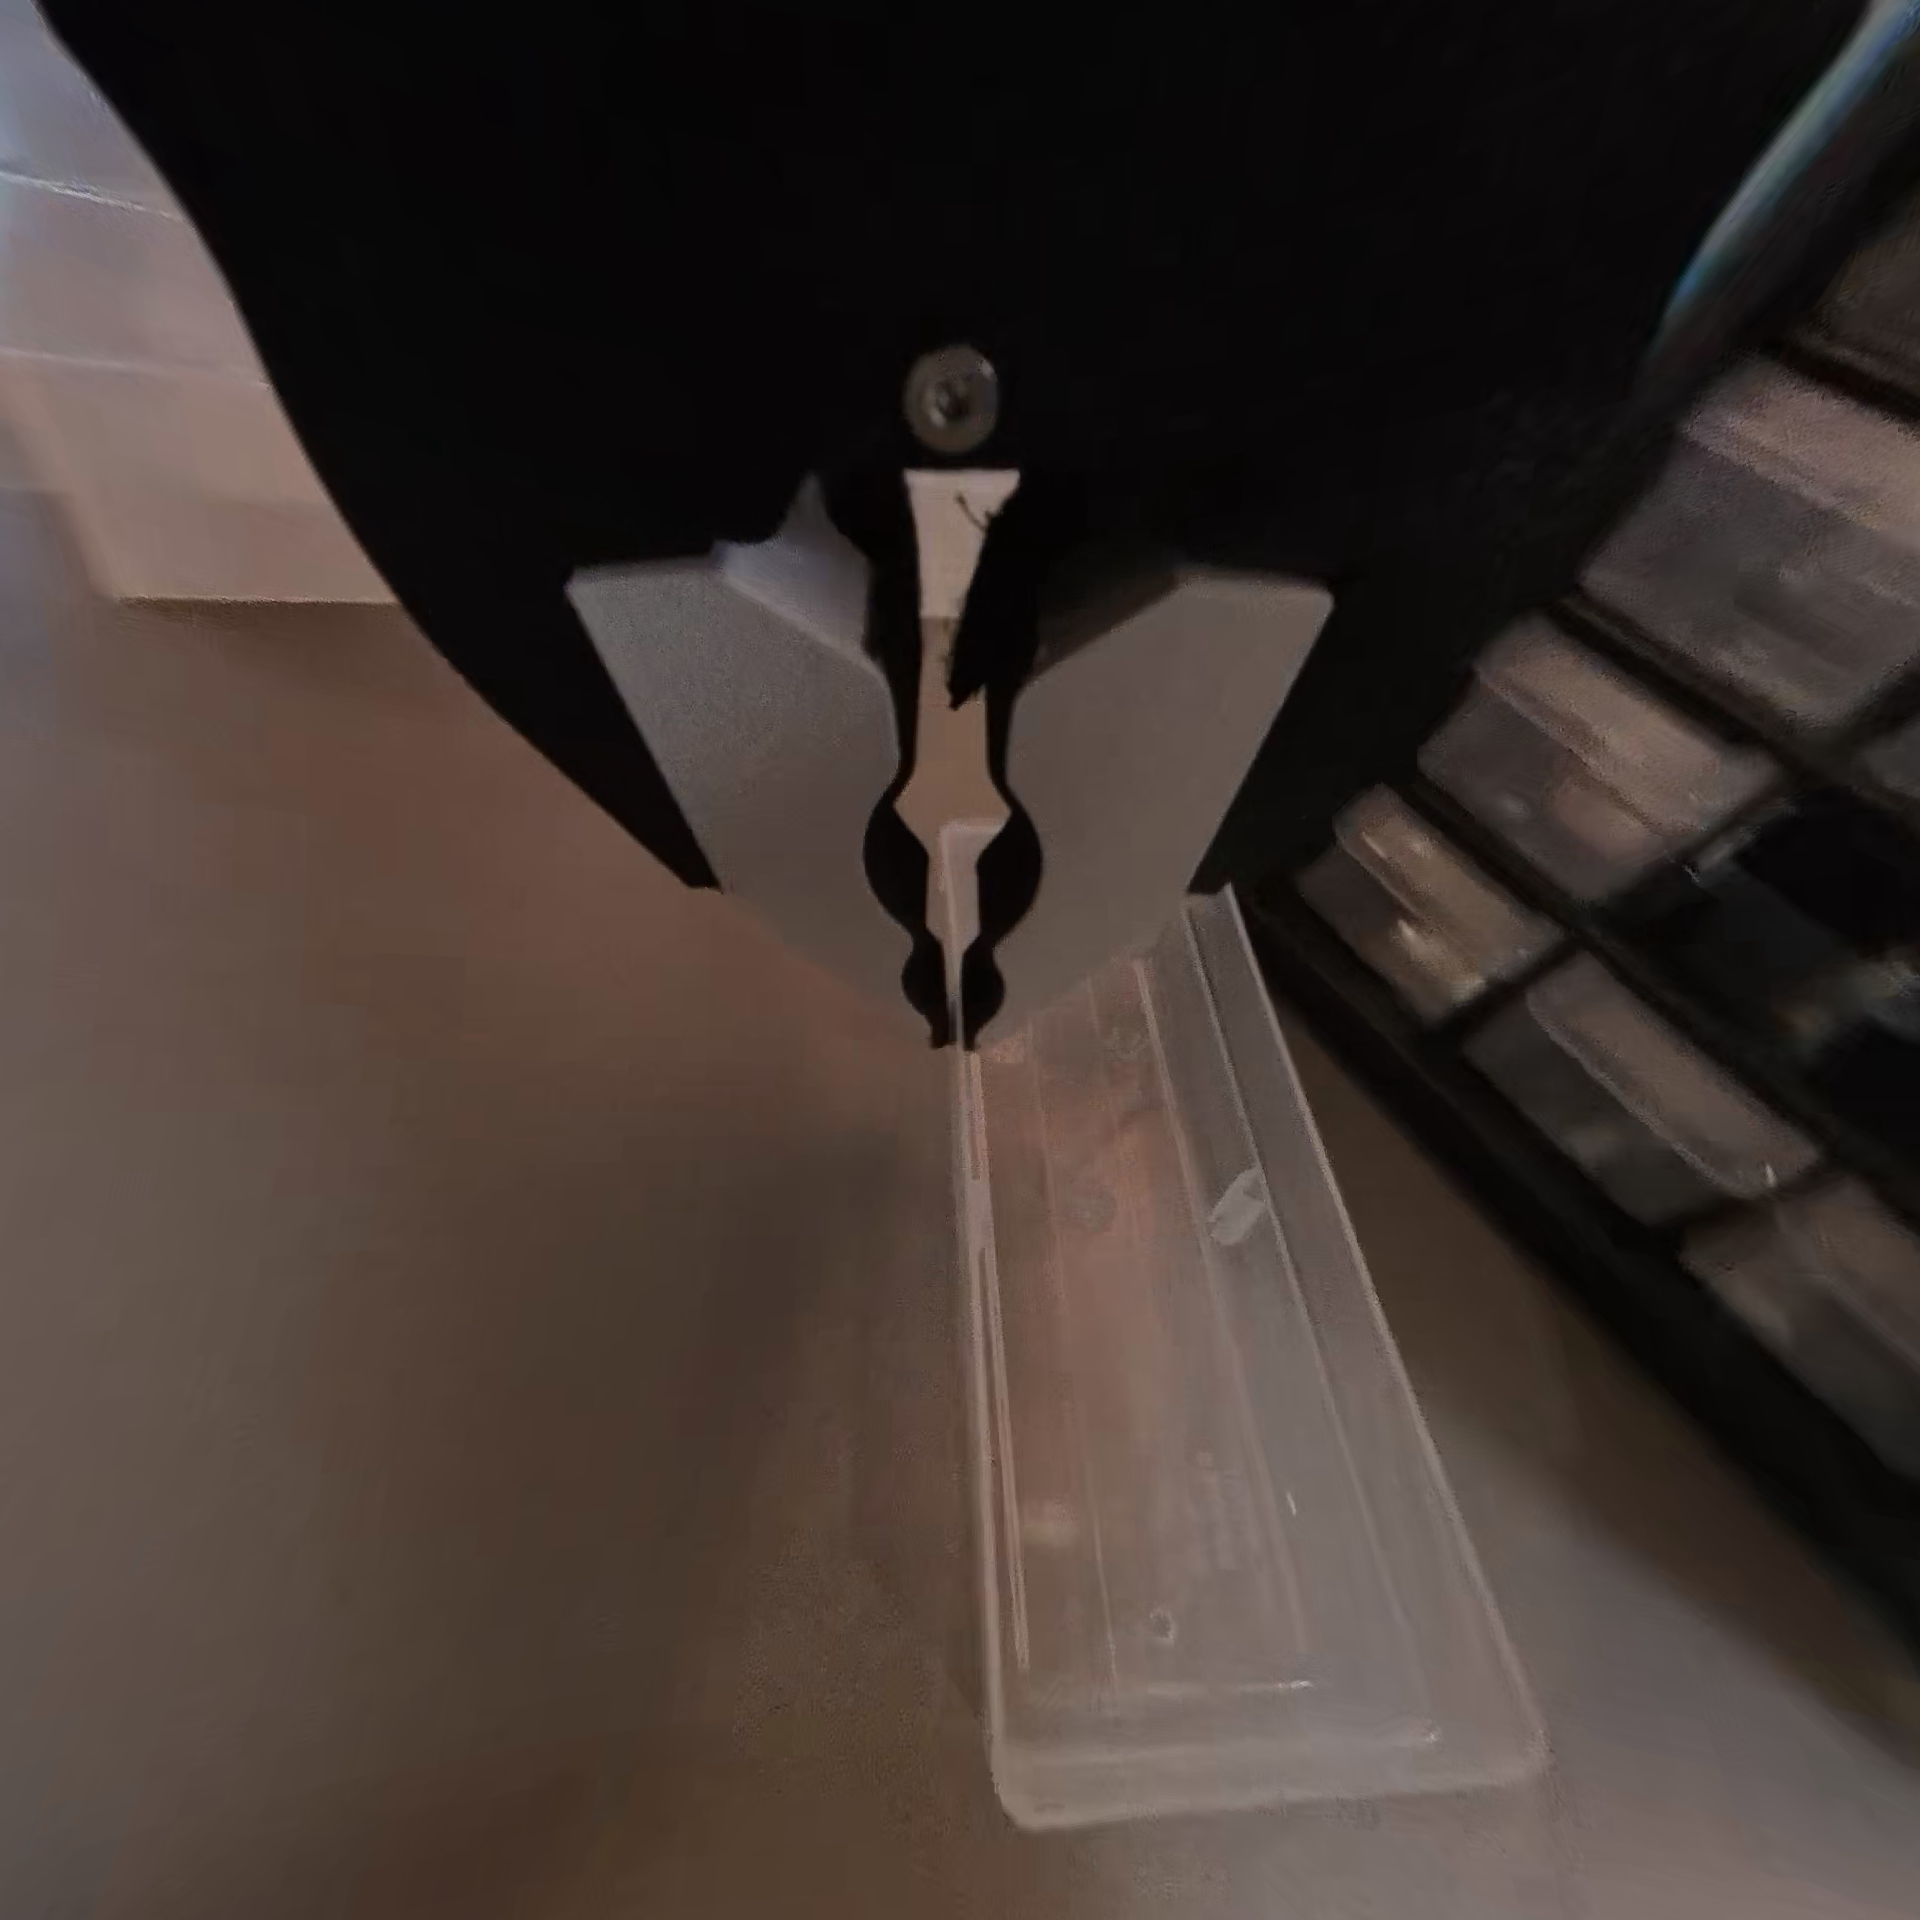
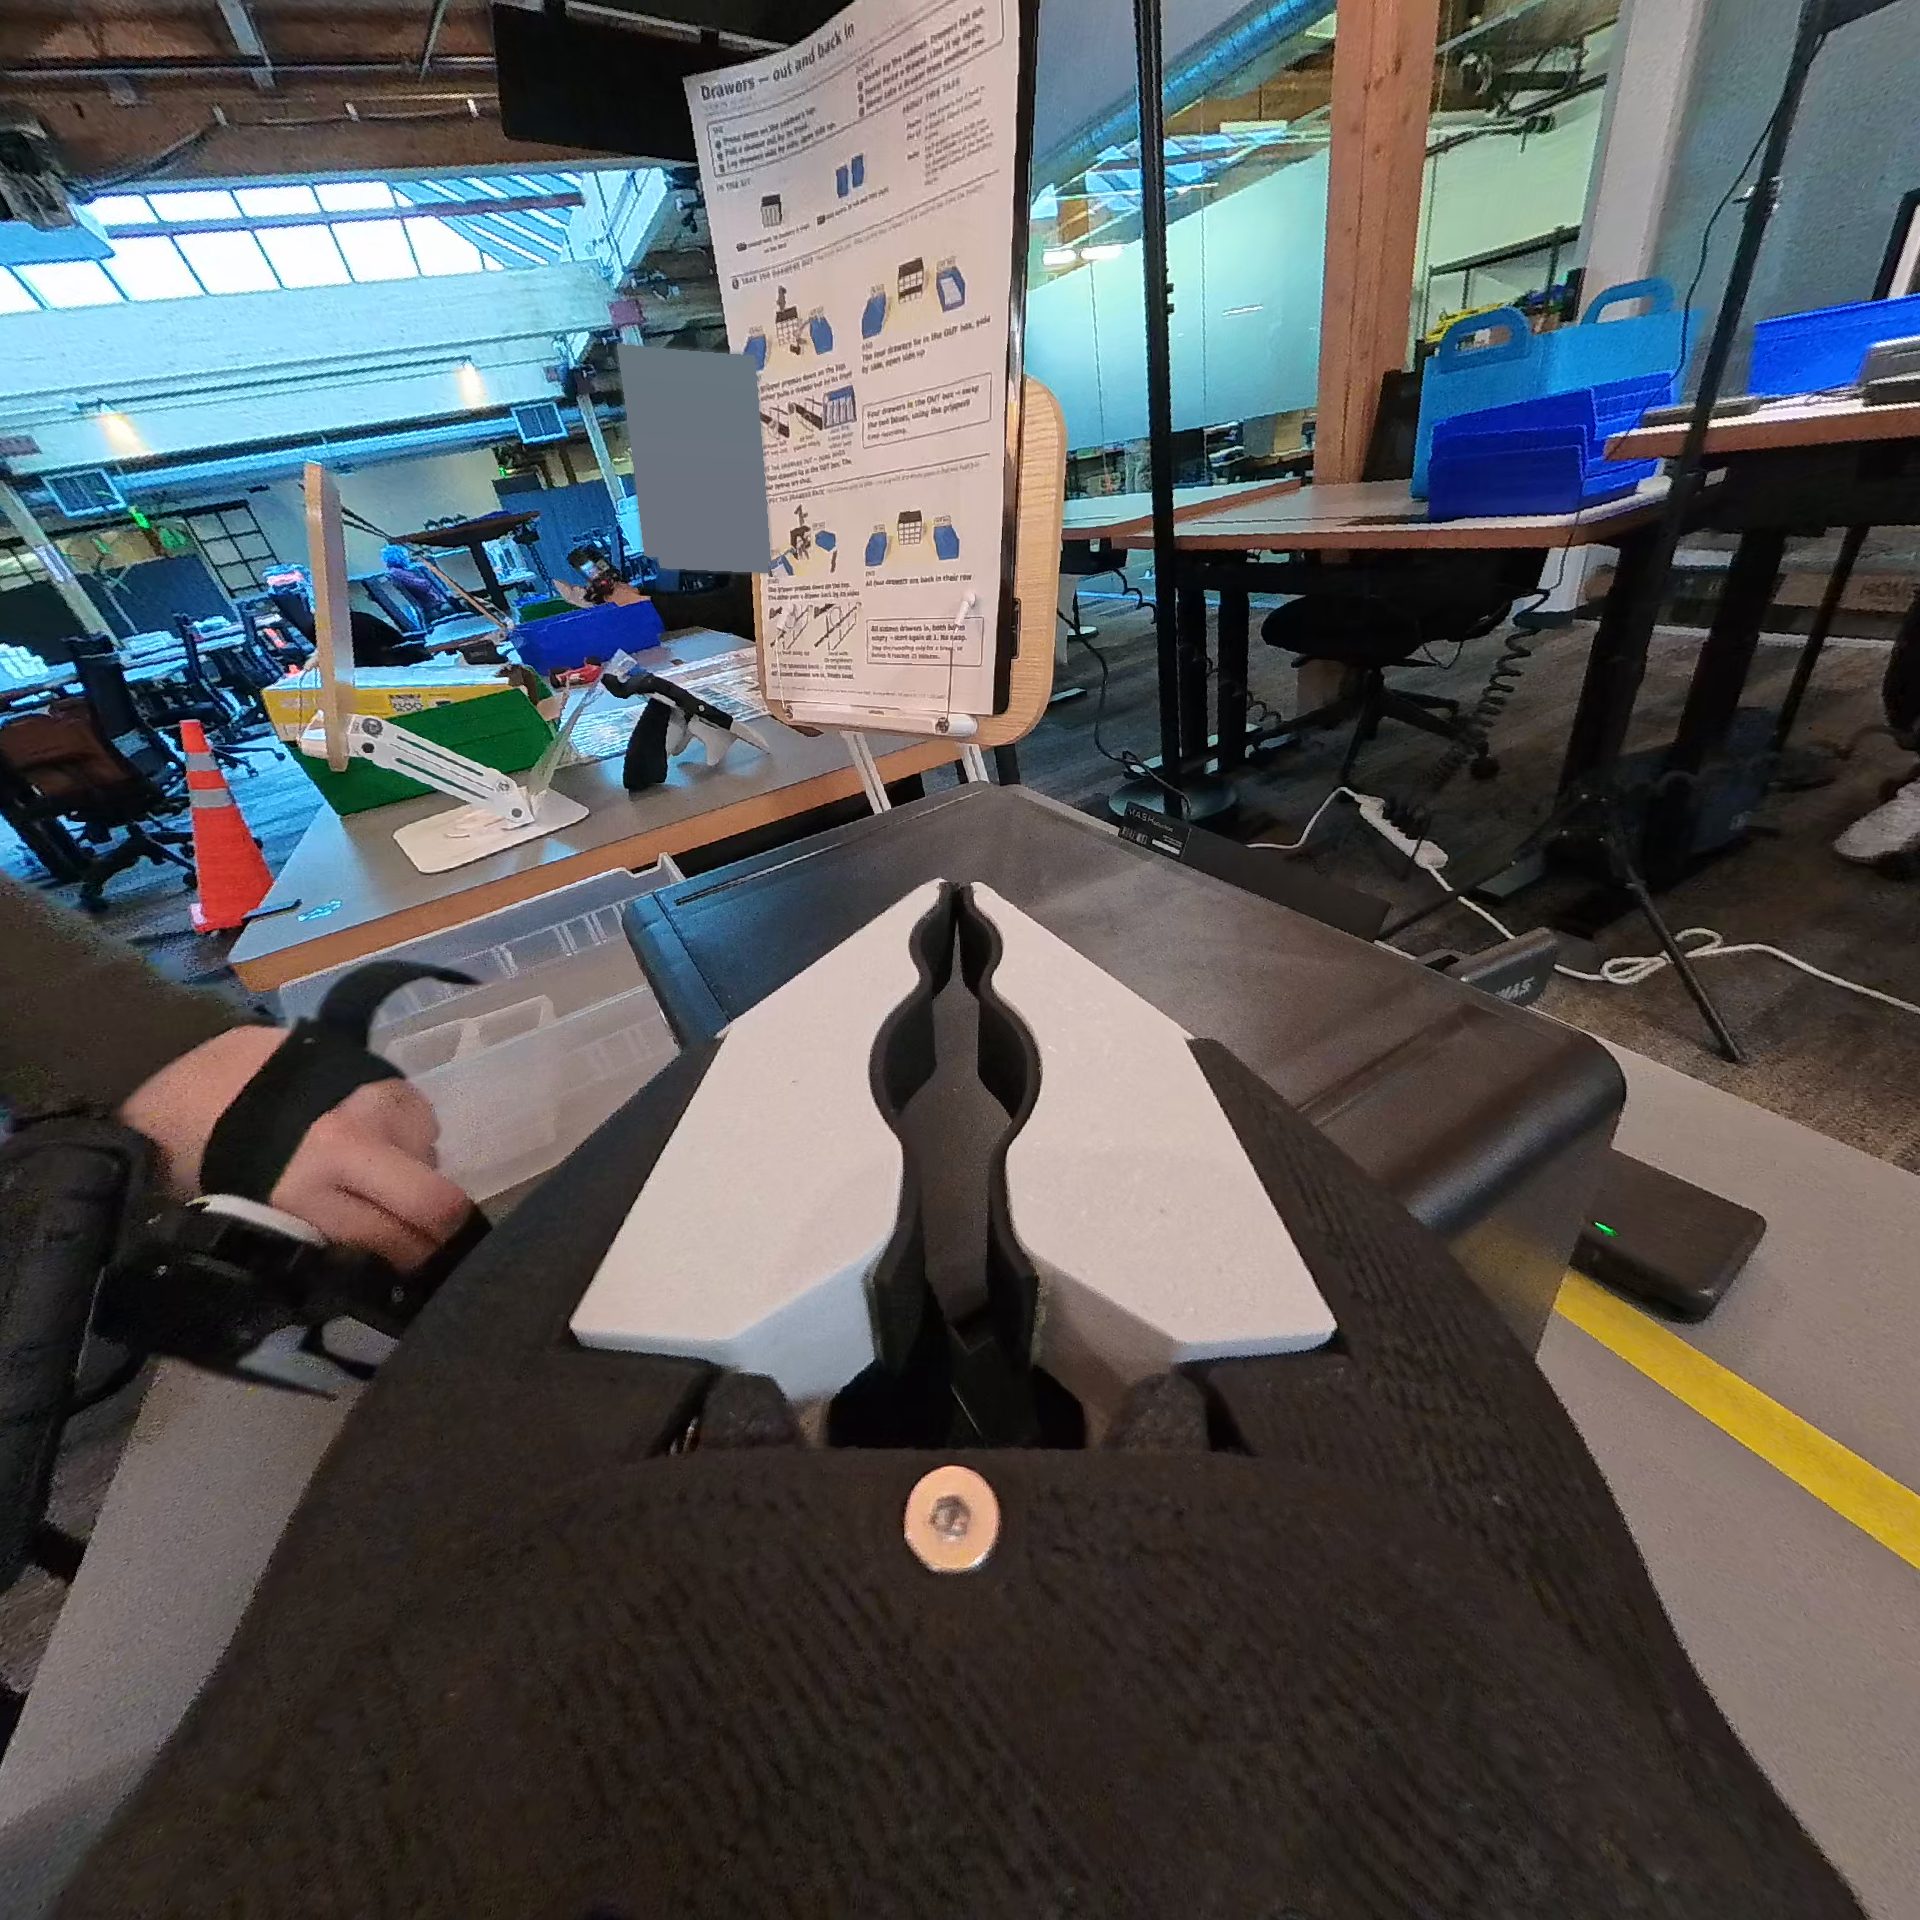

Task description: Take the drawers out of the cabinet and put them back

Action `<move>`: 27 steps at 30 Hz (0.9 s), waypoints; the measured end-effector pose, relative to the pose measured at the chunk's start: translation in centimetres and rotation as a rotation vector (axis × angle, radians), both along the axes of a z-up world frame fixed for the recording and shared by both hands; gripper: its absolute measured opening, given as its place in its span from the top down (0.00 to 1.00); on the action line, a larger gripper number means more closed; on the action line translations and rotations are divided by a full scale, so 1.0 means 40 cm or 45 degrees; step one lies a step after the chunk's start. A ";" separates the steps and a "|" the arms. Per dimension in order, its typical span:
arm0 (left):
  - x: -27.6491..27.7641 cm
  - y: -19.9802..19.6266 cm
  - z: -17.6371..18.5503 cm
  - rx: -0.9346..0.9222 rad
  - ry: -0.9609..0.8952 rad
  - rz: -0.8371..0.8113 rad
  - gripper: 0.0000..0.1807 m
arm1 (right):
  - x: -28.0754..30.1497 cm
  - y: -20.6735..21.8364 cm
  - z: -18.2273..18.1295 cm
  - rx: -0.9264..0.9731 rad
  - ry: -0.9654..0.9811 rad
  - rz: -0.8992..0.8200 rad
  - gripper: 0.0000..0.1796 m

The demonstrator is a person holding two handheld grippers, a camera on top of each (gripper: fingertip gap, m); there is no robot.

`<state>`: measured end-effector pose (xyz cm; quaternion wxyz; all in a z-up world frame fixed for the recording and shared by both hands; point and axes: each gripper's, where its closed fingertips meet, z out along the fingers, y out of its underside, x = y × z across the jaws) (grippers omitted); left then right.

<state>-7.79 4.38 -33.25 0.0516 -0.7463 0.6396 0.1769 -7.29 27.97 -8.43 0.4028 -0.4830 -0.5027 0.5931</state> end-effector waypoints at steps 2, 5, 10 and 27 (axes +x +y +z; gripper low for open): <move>0.010 -0.009 0.014 -0.010 -0.007 0.263 1.00 | 0.000 0.000 0.000 -0.003 0.002 0.002 1.00; 0.071 -0.018 0.030 -0.049 -0.192 0.650 1.00 | 0.000 0.000 0.000 0.000 0.000 -0.001 1.00; 0.165 0.011 0.049 -0.083 -0.496 0.884 0.87 | 0.000 0.000 0.000 0.003 -0.002 -0.003 1.00; 0.038 -0.094 0.002 0.152 -0.171 -0.402 0.68 | 0.001 0.001 0.000 -0.005 0.002 0.002 1.00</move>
